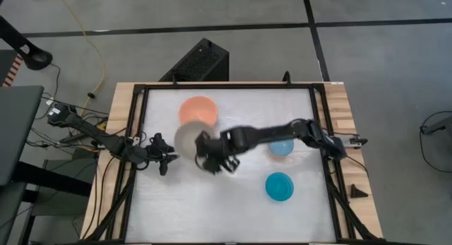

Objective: Nest bowls inside each other
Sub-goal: Stack the gray bowl on top of the orange bowl

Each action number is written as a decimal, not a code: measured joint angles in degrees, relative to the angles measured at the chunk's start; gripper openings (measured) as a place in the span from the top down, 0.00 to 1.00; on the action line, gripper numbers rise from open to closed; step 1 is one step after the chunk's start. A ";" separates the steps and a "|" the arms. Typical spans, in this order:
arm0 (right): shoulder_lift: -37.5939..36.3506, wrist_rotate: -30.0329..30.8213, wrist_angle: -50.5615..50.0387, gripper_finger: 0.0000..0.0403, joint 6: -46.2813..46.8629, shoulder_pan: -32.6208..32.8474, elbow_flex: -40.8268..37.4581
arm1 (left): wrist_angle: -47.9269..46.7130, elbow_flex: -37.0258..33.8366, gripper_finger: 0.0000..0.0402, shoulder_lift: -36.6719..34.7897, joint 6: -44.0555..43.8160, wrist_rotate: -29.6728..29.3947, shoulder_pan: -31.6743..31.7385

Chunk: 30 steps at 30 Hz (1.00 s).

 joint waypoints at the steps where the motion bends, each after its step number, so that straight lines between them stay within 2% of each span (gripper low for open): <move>1: 0.00 0.49 0.03 0.89 0.03 -1.54 0.00 | 0.00 0.00 0.69 0.00 0.00 0.00 0.01; 10: 0.09 -0.60 3.85 0.90 1.14 -12.54 -0.02 | 0.00 0.00 0.69 0.00 0.00 0.00 0.00; 15: 0.44 -7.67 9.80 0.90 1.56 -16.42 -0.02 | 0.00 0.00 0.69 0.00 0.00 0.00 0.02; 19: 0.81 -10.63 11.60 0.90 1.62 -17.70 -0.37 | 0.00 0.00 0.69 -0.02 0.00 0.00 0.01; 30: 1.62 -11.23 11.78 0.90 2.39 -17.72 -2.97 | 0.00 0.02 0.69 -0.01 0.00 0.00 0.01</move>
